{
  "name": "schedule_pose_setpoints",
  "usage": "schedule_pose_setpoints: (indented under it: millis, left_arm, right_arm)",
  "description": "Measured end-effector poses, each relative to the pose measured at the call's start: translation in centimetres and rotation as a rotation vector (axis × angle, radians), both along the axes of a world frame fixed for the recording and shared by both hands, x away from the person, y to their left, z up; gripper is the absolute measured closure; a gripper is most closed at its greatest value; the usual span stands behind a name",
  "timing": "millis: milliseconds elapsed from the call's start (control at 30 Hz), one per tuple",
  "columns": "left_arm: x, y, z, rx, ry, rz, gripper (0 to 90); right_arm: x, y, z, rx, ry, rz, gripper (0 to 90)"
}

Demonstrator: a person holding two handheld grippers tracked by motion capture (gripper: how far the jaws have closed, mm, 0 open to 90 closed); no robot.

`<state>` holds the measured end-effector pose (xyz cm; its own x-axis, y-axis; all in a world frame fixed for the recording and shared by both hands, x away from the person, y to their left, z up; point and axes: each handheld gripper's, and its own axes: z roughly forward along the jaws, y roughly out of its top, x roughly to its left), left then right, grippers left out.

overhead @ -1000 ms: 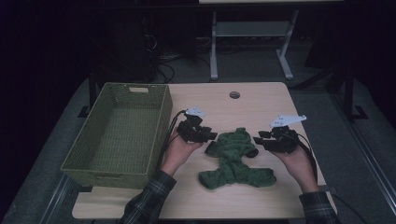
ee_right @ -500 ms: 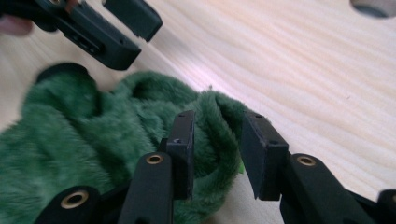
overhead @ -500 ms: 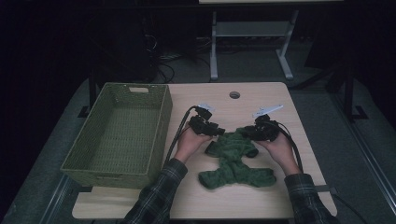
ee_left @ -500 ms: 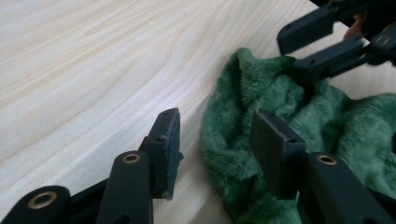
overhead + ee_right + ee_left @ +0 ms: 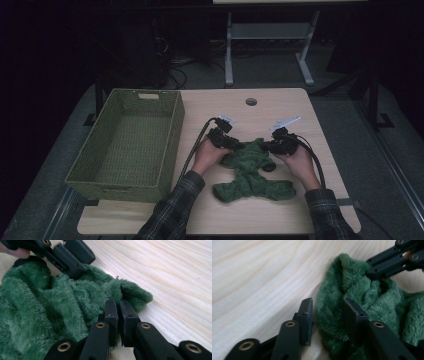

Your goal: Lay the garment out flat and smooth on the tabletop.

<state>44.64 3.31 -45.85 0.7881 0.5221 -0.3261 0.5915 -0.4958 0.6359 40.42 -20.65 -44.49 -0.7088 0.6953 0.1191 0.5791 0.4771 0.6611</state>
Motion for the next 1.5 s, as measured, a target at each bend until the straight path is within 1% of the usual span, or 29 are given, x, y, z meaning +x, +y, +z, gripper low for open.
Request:
schedule_pose_setpoints:
  millis: [33,100,133,167,200,233,300,367,400,433,500,533,567,600,633,667,767,833,867,900,967,1033,1100,1133,1200,1300,1367,1433,1500]
  left_arm:
    - [0.0,-0.1,-0.1,0.01,0.0,-0.006,66.6]
    - [-0.2,-0.2,-0.1,0.021,0.0,-0.019,75.2]
    - [-0.1,-0.2,-0.1,0.032,-0.003,-0.037,82.3]
    - [-0.2,-0.2,-0.1,0.036,-0.007,-0.046,85.8]
    - [-0.3,-0.2,0.1,0.043,-0.013,-0.053,87.2]
    - [-0.4,-0.1,0.3,0.038,-0.018,-0.047,87.8]
    - [-0.6,0.3,1.2,0.028,-0.052,-0.031,88.2]
    - [-0.7,0.9,2.1,0.009,-0.085,-0.01,88.1]
    - [-0.8,1.3,2.7,-0.009,-0.112,0.009,88.1]
    - [-0.9,1.6,3.1,-0.015,-0.13,0.018,88.1]
    - [-1.0,2.4,4.1,-0.019,-0.187,0.045,88.1]
    - [-1.0,2.7,4.4,-0.019,-0.201,0.053,88.1]
    - [-1.0,3.1,4.6,-0.026,-0.218,0.074,88.1]
    - [-1.0,3.5,4.8,-0.022,-0.23,0.083,88.1]
    - [-1.0,3.8,4.8,-0.018,-0.236,0.082,88.2]
    - [-0.9,4.0,4.7,-0.022,-0.241,0.098,88.2]
    - [-0.8,4.3,4.2,-0.019,-0.24,0.115,88.5]
    - [-0.7,4.3,3.3,-0.017,-0.223,0.127,88.6]
    - [-0.6,4.3,3.0,-0.008,-0.217,0.126,88.7]
    - [-0.5,4.2,2.5,0.001,-0.21,0.13,88.7]
    - [-0.2,4.0,1.5,0.008,-0.196,0.144,88.8]
    - [0.1,4.0,0.9,0.02,-0.186,0.146,88.8]
    - [0.3,3.9,0.3,0.02,-0.177,0.162,88.8]
    - [0.5,3.9,0.1,0.032,-0.175,0.154,88.8]
    - [0.7,3.7,-0.5,0.049,-0.174,0.158,88.8]
    - [0.9,3.7,-1.3,0.063,-0.155,0.154,88.6]
    - [1.0,3.7,-1.3,0.057,-0.157,0.156,88.0]
    - [0.9,3.7,-1.0,0.04,-0.153,0.157,86.0]
    - [0.8,3.9,-0.5,0.032,-0.154,0.163,81.5]
  right_arm:
    - [0.0,0.0,0.0,0.0,-0.002,0.004,85.6]
    - [-0.1,0.0,0.0,0.003,-0.002,0.003,86.2]
    - [-0.1,0.1,0.0,0.003,-0.002,0.002,86.5]
    - [-0.2,0.1,0.1,0.003,-0.002,0.001,86.7]
    - [-0.2,0.1,0.1,0.004,-0.008,0.003,86.8]
    - [-0.2,0.1,0.3,0.005,-0.011,0.004,86.8]
    - [-0.4,0.0,0.8,0.025,-0.024,0.004,86.8]
    - [-0.6,-0.1,1.5,0.024,-0.051,-0.002,87.0]
    - [-0.7,-0.3,1.9,0.024,-0.064,-0.008,87.1]
    - [-0.8,-0.5,2.3,0.031,-0.082,-0.018,87.2]
    - [-0.8,-0.9,2.8,0.029,-0.09,-0.033,87.4]
    - [-0.8,-1.2,3.1,0.031,-0.095,-0.046,87.4]
    - [-0.8,-1.4,3.2,0.035,-0.105,-0.051,87.7]
    - [-0.8,-1.8,3.4,0.039,-0.104,-0.072,87.7]
    - [-0.7,-2.2,3.5,0.043,-0.111,-0.079,88.0]
    - [-0.7,-2.3,3.5,0.049,-0.103,-0.095,88.1]
    - [-0.4,-3.1,3.2,0.051,-0.089,-0.129,88.3]
    - [-0.1,-3.3,2.7,0.044,-0.071,-0.145,88.6]
    - [0.1,-3.4,2.1,0.032,-0.063,-0.15,88.6]
    - [0.3,-3.4,1.8,0.031,-0.049,-0.159,88.6]
    - [0.8,-3.4,0.8,0.011,-0.022,-0.173,88.8]
    - [1.2,-3.3,0.0,0.011,-0.001,-0.19,88.9]
    - [1.6,-3.3,-0.5,0.002,0.005,-0.203,88.9]
    - [1.8,-3.2,-0.7,-0.003,0.003,-0.207,88.9]
    - [2.2,-3.1,-1.1,-0.018,0.006,-0.21,88.9]
    - [2.6,-2.8,-2.0,-0.032,0.017,-0.211,88.9]
    - [2.7,-2.8,-2.1,-0.023,0.017,-0.215,88.7]
    - [2.6,-2.7,-2.1,-0.024,0.017,-0.207,86.3]
    - [2.5,-2.8,-1.8,-0.006,0.006,-0.199,77.7]
